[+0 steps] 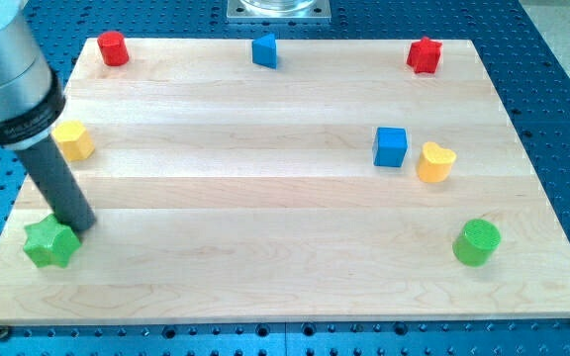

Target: Place your arm at the top right of the cube

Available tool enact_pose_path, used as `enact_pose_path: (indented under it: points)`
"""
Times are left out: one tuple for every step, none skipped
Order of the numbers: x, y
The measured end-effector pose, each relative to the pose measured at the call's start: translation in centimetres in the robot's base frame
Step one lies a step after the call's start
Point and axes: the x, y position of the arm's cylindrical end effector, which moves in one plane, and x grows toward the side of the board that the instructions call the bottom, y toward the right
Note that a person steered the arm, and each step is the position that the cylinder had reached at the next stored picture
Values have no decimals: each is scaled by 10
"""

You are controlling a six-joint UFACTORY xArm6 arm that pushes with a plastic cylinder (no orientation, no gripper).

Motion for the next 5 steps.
enact_pose_path:
  points:
    - [-29,61]
    - [-86,157]
    - [-133,238]
    - [-159,325]
    - [-156,396]
